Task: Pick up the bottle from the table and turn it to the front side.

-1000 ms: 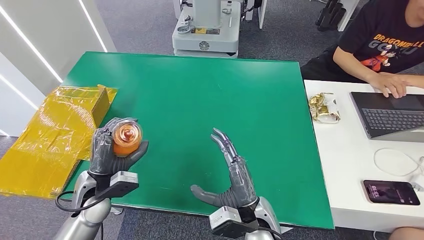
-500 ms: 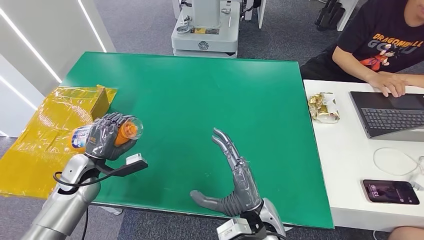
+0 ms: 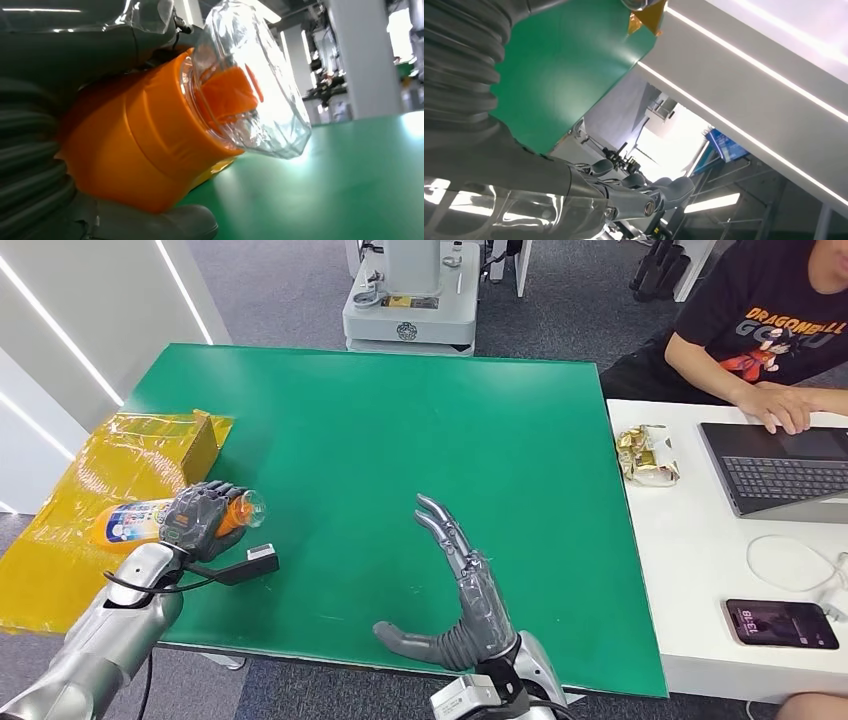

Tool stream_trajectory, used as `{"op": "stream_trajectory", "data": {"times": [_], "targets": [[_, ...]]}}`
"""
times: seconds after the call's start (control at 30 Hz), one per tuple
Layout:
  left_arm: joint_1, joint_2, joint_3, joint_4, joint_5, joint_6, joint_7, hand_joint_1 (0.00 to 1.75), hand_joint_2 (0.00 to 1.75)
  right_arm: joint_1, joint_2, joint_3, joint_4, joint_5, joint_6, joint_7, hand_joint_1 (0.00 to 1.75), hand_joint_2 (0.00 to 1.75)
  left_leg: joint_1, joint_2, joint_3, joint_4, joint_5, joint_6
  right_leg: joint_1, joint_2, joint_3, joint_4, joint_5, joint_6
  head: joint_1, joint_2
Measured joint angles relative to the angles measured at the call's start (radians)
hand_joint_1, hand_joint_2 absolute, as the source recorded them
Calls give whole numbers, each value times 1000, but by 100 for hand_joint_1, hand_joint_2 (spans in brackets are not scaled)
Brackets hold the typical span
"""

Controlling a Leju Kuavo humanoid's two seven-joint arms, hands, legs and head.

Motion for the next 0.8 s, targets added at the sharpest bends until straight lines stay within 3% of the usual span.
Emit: {"op": "stream_trajectory", "data": {"times": [0.33,0.8], "targets": [[-120,24,-62,196,-203,-46,36,175,175,-18,2,10,43,-21,-3,-15,0,175,0,0,0,0,0,0,0,0,0,0,0,0,0,0],[-183,29,-120,307,-247,-73,64,175,175,-46,20,14,104,-35,16,-21,0,175,0,0,0,0,0,0,0,0,0,0,0,0,0,0]]}}
